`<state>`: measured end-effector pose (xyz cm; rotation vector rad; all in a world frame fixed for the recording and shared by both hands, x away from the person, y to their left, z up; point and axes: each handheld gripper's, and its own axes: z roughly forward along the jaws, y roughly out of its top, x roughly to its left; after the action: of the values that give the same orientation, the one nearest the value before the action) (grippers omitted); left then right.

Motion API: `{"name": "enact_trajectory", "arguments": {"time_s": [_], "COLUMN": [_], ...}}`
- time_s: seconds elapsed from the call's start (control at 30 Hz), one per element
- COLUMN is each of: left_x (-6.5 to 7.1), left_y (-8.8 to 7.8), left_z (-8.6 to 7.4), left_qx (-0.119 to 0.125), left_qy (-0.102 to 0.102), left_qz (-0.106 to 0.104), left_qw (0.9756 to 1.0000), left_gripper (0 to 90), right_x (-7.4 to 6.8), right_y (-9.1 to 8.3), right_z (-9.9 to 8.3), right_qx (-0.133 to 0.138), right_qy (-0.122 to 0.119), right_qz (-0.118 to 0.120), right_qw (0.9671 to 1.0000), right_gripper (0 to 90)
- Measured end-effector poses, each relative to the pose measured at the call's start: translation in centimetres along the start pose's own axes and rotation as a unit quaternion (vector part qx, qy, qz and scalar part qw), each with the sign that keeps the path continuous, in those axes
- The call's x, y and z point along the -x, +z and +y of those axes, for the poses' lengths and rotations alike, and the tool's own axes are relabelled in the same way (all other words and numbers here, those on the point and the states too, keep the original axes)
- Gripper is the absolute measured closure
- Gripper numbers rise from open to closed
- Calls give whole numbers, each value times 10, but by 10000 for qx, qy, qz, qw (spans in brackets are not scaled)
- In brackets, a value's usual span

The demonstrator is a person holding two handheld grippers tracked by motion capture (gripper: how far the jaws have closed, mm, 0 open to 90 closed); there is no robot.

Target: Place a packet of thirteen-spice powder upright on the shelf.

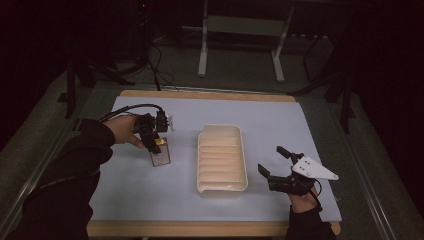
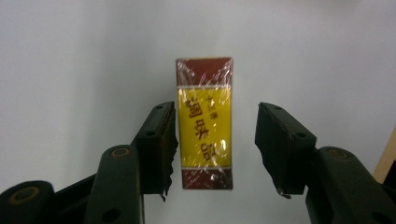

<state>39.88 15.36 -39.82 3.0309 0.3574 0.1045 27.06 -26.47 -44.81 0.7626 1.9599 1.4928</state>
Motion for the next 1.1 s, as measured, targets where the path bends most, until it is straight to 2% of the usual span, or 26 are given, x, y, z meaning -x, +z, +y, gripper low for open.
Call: {"name": "enact_trajectory", "arguments": {"time_s": [0.1, 0.17, 0.27, 0.4, 0.6, 0.7, 0.77, 0.9, 1.03, 1.07, 1.1], "left_x": [-1, -1, -2, -3, -3, 0, 1, 3, 4, 6, 6], "left_y": [3, 3, 6, 7, 6, 2, -1, -7, -17, -24, -24], "left_z": [0, -1, -1, -4, -3, -3, -4, -5, -7, -8, -8], "left_qx": [-96, -49, -11, 68, 15, 141, 250, 339, 554, 690, 690], "left_qy": [-9, 4, 15, -2, 132, 146, 75, 76, 66, 83, 83], "left_qz": [-42, -45, -129, -186, -292, -337, -388, -364, -324, -326, -326], "left_qw": [9999, 10000, 9999, 9998, 9995, 9992, 9989, 9987, 9979, 9970, 9970], "left_gripper": [582, 588, 652, 674, 684, 684, 684, 685, 685, 685, 685], "right_x": [0, 0, 0, 0, 0, 1, 1, 0, 0, 0, 0], "right_y": [0, 0, 0, 0, 0, 0, 0, 0, 0, 0, 0], "right_z": [0, 0, 0, 0, 0, 0, 0, 0, 0, 0, 0], "right_qx": [-6, -7, -14, -33, -28, -29, -33, -43, -37, -36, -31], "right_qy": [3, 3, -9, -17, -10, -2, 3, -5, -65, -71, -70], "right_qz": [7, 6, 0, 6, 1, 0, -2, 11, -7, -11, -15], "right_qw": [10000, 10000, 10000, 10000, 10000, 10000, 10000, 10000, 10000, 10000, 10000], "right_gripper": [139, 139, 139, 140, 140, 140, 141, 141, 141, 142, 141]}}
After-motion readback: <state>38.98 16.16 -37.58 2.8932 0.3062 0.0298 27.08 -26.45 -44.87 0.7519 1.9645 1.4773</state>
